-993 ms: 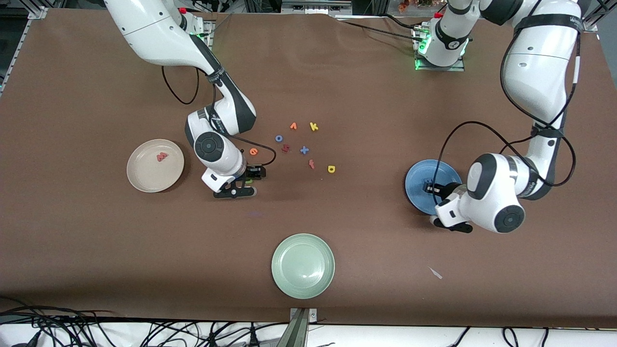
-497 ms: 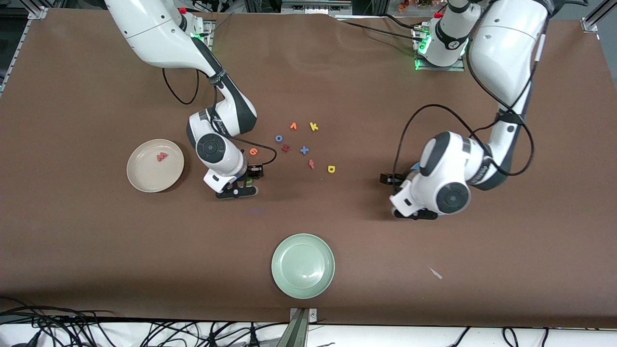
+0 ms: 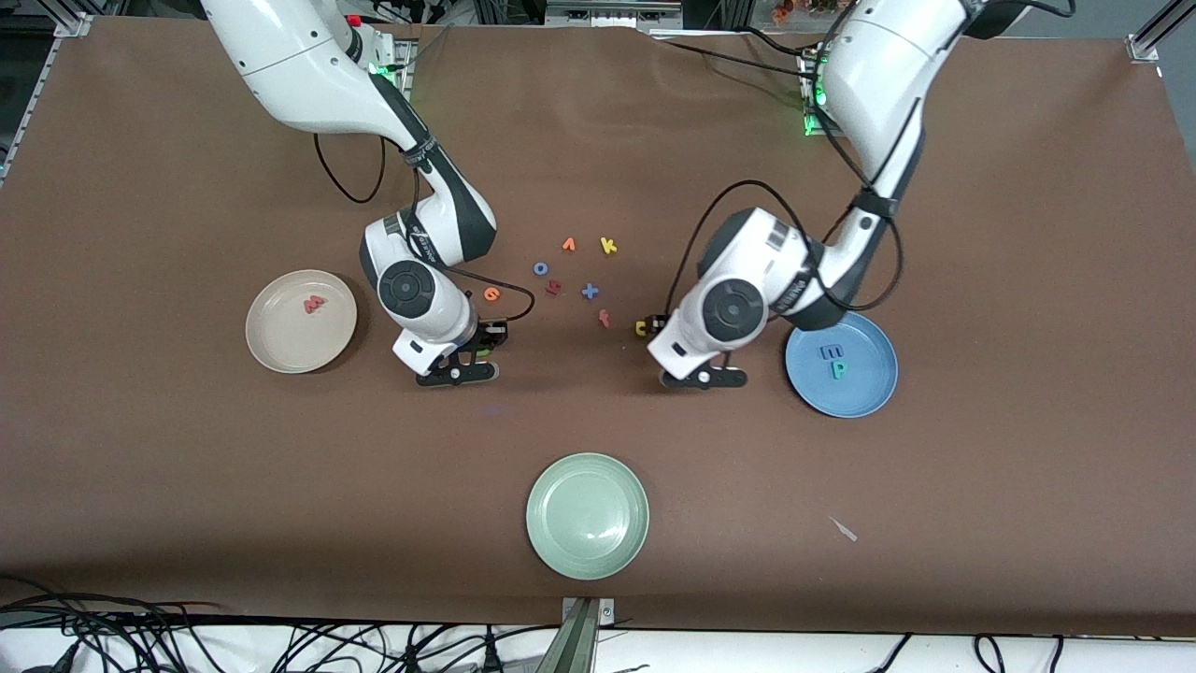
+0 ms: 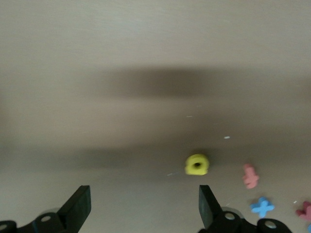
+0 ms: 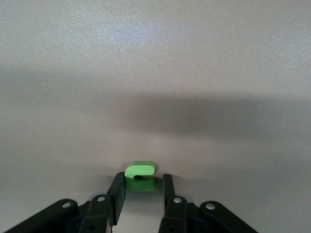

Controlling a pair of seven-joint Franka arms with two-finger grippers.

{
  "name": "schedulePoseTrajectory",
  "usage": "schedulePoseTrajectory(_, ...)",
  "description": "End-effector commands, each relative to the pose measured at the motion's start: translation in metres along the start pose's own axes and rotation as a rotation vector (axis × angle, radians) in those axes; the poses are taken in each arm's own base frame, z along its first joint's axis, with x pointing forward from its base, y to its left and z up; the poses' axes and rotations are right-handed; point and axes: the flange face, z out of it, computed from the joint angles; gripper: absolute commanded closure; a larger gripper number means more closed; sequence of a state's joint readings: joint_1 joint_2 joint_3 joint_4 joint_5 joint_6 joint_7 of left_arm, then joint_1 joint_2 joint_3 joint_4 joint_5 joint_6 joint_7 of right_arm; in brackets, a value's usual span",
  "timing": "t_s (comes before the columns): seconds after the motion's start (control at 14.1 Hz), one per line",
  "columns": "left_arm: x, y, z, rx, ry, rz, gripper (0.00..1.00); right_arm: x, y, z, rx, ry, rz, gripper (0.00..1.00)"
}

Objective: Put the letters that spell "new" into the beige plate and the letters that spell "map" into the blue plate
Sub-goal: 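Grasp the green u with the right gripper while the left gripper takes the a, then carry the u to the white plate while the left gripper lifts the a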

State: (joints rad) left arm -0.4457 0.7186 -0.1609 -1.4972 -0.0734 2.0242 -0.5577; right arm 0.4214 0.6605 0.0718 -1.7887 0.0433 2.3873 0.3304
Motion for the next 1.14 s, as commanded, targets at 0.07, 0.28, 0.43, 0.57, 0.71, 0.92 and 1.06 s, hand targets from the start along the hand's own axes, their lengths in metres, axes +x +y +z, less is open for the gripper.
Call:
schedulePoseTrajectory(0.07,-0.019,0.016,0.026,0.016,0.055,-0.023,0.13,0.005,0.0,0.0,0.017,0.003,-0.012,0.72)
schedulePoseTrajectory(0.28,-0.027,0.033,0.034,0.007,0.084,-0.001,0.17,0.007,0.001,-0.004,0.019,0.009,-0.01,0.76)
schedulePoseTrajectory(0.43,-0.035,0.045,0.048,0.007,0.087,0.009,0.17,0.011,0.003,-0.014,0.022,0.011,-0.006,0.8)
schedulePoseTrajectory(0.57,-0.036,0.047,0.049,0.006,0.091,0.014,0.17,0.012,0.018,-0.036,0.013,-0.012,0.008,0.8)
schedulePoseTrajectory(0.71,-0.035,0.044,0.056,0.034,0.11,0.041,0.17,0.009,0.042,-0.053,-0.012,-0.049,-0.021,0.8)
schedulePoseTrajectory(0.92,-0.037,0.048,0.064,0.046,0.119,0.06,0.18,-0.017,0.087,-0.079,-0.039,-0.061,-0.05,0.8)
schedulePoseTrajectory(1.06,-0.035,0.05,0.071,0.035,0.127,0.059,0.21,-0.039,0.127,-0.1,-0.047,-0.059,-0.083,0.8)
